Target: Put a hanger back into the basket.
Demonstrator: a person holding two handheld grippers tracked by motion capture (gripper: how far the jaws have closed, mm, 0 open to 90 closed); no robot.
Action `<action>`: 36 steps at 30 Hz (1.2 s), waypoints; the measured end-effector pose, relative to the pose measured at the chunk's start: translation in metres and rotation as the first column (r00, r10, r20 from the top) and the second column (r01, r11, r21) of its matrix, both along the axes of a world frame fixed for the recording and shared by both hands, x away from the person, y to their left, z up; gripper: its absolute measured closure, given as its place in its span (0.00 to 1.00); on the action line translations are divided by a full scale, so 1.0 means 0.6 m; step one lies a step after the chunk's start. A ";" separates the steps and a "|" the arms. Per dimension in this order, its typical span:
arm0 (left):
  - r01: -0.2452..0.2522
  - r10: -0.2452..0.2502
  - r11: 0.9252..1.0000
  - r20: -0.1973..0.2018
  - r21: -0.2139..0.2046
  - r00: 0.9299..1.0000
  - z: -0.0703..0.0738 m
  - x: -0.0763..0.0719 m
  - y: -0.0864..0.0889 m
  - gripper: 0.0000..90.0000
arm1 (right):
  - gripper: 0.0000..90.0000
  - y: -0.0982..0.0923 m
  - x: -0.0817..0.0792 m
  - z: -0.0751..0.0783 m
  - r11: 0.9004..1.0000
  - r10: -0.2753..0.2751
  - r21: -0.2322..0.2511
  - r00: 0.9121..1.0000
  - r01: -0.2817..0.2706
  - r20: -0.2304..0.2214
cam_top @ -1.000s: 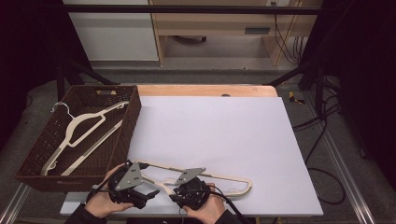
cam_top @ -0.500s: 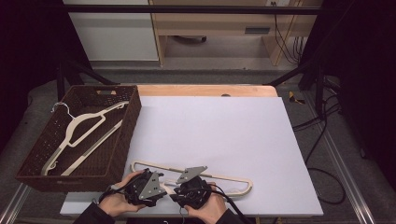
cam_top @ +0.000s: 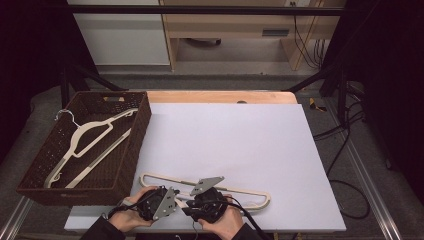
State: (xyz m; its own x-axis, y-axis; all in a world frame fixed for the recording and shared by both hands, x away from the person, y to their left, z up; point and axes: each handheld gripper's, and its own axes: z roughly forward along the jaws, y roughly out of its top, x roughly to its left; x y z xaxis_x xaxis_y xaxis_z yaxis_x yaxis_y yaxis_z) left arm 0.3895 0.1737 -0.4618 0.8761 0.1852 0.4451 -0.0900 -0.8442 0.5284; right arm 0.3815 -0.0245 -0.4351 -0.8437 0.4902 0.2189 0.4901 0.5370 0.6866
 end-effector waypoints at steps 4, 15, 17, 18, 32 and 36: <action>-0.007 0.007 1.000 0.012 -0.004 1.000 0.001 0.001 0.003 0.79 | 0.81 -0.004 0.002 0.003 1.000 -0.001 0.029 1.000 0.001 0.011; -0.008 0.008 1.000 0.022 -0.011 1.000 0.006 0.000 0.003 0.82 | 0.70 -0.071 0.019 0.039 0.987 -0.102 0.138 0.989 0.087 0.103; -0.003 0.004 1.000 0.018 -0.010 1.000 0.009 0.001 0.003 0.83 | 0.62 -0.106 0.028 0.048 0.978 -0.166 0.150 0.973 0.142 0.160; 0.000 0.001 1.000 0.007 -0.016 1.000 0.013 0.003 0.004 0.83 | 0.59 -0.120 0.032 0.049 0.975 -0.187 0.151 0.965 0.161 0.182; -0.038 0.038 0.999 -0.067 -0.002 0.997 0.058 0.037 -0.011 0.87 | 0.25 -0.288 0.055 0.069 0.872 -0.472 0.294 0.832 0.391 0.293; -0.070 0.069 0.998 -0.090 -0.006 0.994 0.067 0.049 -0.014 0.88 | 0.22 -0.326 0.053 0.076 0.834 -0.535 0.331 0.792 0.441 0.295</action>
